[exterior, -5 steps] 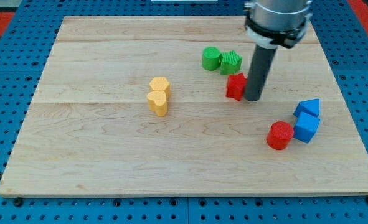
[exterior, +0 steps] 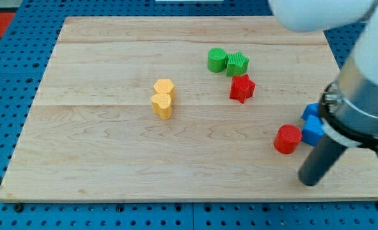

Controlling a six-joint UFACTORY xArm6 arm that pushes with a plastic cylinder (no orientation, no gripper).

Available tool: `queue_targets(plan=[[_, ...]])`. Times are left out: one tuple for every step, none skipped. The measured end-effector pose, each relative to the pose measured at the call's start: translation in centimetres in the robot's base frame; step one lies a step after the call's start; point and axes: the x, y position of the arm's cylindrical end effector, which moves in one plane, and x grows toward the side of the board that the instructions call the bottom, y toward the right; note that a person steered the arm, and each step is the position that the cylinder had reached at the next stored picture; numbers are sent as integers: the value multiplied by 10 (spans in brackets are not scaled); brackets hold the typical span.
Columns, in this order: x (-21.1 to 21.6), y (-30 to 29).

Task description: Push red circle to red star

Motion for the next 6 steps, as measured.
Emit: queue_targets(plan=[[-22, -1], [-29, 7], [-67, 3], [-116, -34], [-122, -21], [-125, 5]])
